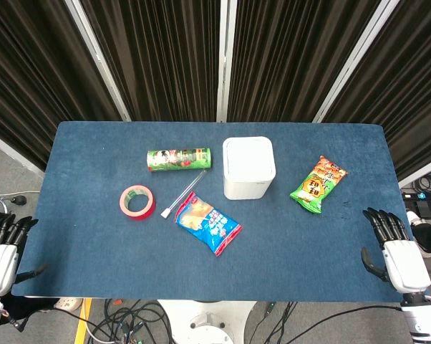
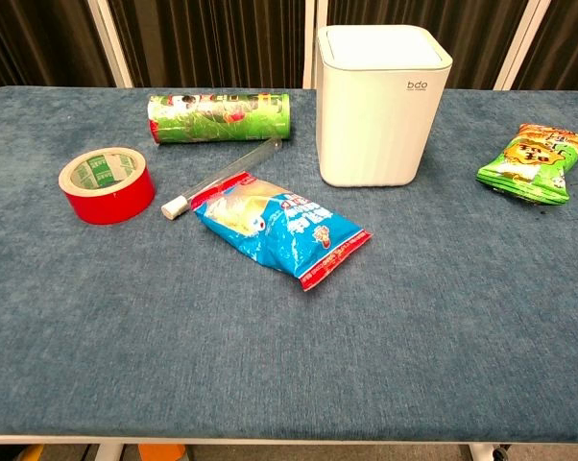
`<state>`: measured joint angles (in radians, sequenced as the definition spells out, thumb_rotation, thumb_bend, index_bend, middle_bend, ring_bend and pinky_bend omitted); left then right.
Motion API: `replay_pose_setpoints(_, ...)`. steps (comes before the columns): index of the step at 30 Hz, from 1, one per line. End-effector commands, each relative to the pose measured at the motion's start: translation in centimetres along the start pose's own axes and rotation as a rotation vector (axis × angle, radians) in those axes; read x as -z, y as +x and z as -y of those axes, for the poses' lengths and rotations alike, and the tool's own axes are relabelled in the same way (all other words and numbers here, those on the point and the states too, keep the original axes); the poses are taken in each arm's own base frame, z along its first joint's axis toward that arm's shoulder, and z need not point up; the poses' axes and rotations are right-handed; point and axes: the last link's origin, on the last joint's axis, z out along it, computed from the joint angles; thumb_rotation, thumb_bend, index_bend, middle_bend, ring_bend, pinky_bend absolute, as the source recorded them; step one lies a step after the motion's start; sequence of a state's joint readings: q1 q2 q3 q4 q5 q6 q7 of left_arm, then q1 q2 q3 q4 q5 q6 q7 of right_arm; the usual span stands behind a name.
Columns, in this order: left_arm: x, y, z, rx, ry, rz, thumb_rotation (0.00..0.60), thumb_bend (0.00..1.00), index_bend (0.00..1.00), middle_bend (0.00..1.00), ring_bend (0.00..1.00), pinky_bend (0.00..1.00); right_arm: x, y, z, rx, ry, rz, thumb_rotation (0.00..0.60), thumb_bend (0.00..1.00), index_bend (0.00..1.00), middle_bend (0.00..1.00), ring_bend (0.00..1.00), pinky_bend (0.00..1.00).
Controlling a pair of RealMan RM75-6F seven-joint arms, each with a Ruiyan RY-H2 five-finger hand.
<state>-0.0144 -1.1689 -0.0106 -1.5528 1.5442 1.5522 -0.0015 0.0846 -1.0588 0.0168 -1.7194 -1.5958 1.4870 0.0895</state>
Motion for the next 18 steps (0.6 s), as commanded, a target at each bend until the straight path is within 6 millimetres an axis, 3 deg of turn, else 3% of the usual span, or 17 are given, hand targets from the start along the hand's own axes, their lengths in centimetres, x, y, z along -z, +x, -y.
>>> replay_pose_setpoints(1, 0.0, 0.0, 0.0, -0.001, 0.002, 0.003, 0.6, 0.0, 0.16, 0.13, 0.01, 0.0, 0.0, 0.0, 0.0, 0.0, 0.0, 0.0, 0.6, 0.44, 0.05, 0.04, 0.0, 0.0)
replay_pose_setpoints(12, 0.3, 0.1, -0.1, -0.004, 0.005, -0.001, 0.6, 0.0, 0.17, 0.13, 0.01, 0.0, -0.6, -0.1, 0.3, 0.0, 0.035, 0.015, 0.6, 0.44, 0.05, 0.04, 0.0, 0.0)
replay_pose_setpoints(14, 0.2, 0.1, -0.2, -0.005, -0.001, 0.001, 0.6, 0.0, 0.17, 0.13, 0.01, 0.0, -1.6, 0.0, 1.0, 0.005, 0.075, 0.023, 0.6, 0.44, 0.05, 0.04, 0.0, 0.0)
replay_pose_setpoints(18, 0.0, 0.1, -0.3, 0.0, -0.005, 0.001, 0.6, 0.0, 0.17, 0.13, 0.01, 0.0, -5.7, 0.8, 3.7, 0.022, 0.2, 0.038, 0.6, 0.44, 0.05, 0.04, 0.0, 0.0)
